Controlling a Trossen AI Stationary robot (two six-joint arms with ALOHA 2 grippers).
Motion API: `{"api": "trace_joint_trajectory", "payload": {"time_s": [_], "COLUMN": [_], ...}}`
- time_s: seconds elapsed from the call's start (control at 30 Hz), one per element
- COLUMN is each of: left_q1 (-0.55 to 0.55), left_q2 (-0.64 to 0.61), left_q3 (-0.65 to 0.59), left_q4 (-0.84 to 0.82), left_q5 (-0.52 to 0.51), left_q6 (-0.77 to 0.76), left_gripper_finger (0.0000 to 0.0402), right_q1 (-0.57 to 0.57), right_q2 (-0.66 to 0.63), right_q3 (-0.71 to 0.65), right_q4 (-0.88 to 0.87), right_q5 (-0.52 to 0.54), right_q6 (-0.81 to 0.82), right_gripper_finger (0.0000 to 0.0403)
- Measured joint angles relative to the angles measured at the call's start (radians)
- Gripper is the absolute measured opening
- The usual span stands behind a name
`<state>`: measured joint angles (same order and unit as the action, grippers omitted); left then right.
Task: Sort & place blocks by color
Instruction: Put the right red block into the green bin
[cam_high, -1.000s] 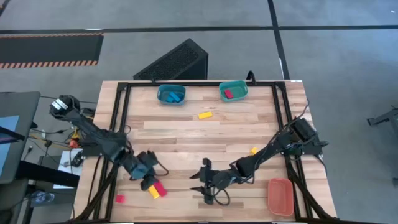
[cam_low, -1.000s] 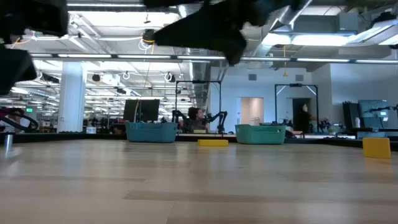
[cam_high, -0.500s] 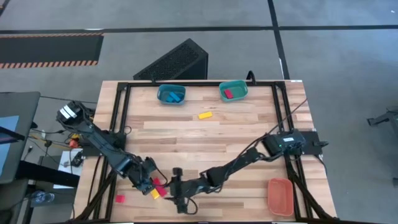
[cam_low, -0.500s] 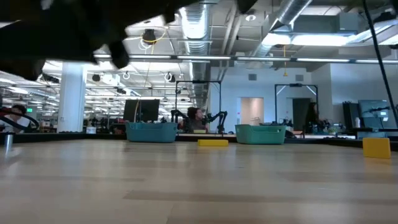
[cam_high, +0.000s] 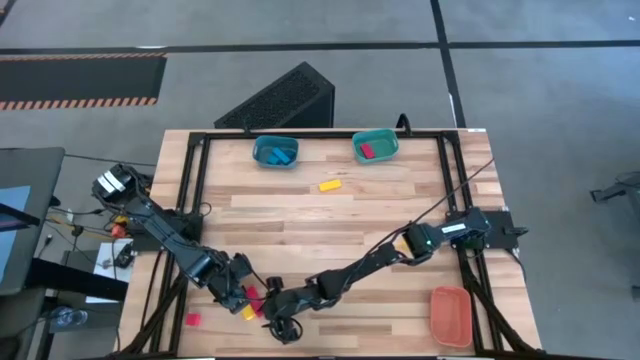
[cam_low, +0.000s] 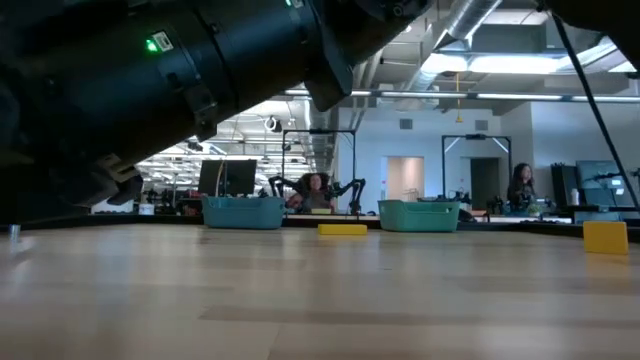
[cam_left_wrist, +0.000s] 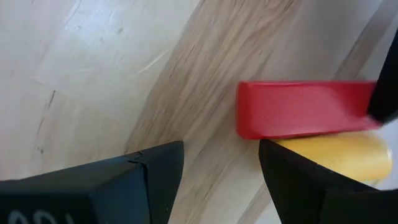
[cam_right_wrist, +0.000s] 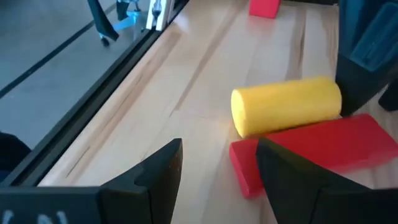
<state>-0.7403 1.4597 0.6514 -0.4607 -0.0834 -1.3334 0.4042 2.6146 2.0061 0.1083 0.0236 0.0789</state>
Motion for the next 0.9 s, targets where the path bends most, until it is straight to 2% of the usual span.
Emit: {"api": "trace_joint_trajectory", "payload": {"time_s": [0.17,0.3,0.57,0.73,0.9], "left_q1": [0.0,0.001,0.001,0.002,0.0], "left_q2": [0.0,0.001,0.002,0.006,0.005], "left_q3": [-0.001,-0.001,0.003,0.016,0.036], "left_q4": [0.007,0.008,0.007,0.019,0.014], "left_q5": [-0.006,-0.008,-0.007,-0.016,-0.015], "left_q6": [-0.023,-0.026,-0.024,-0.021,-0.021], "left_gripper_finger": [0.0208,0.0208,0.0208,0.0208,0.0208], "right_q1": [0.0,0.001,0.001,0.001,0.028], "right_q2": [0.005,-0.025,-0.122,-0.177,-0.211], "right_q3": [0.007,0.008,0.002,-0.001,-0.001], "right_q4": [-0.056,-0.173,-0.469,-0.676,-0.815], "right_q5": [0.033,0.079,0.096,0.16,0.295], "right_q6": [0.066,0.12,0.058,0.069,0.168], "right_gripper_finger": [0.023,0.023,0.023,0.023,0.023]}}
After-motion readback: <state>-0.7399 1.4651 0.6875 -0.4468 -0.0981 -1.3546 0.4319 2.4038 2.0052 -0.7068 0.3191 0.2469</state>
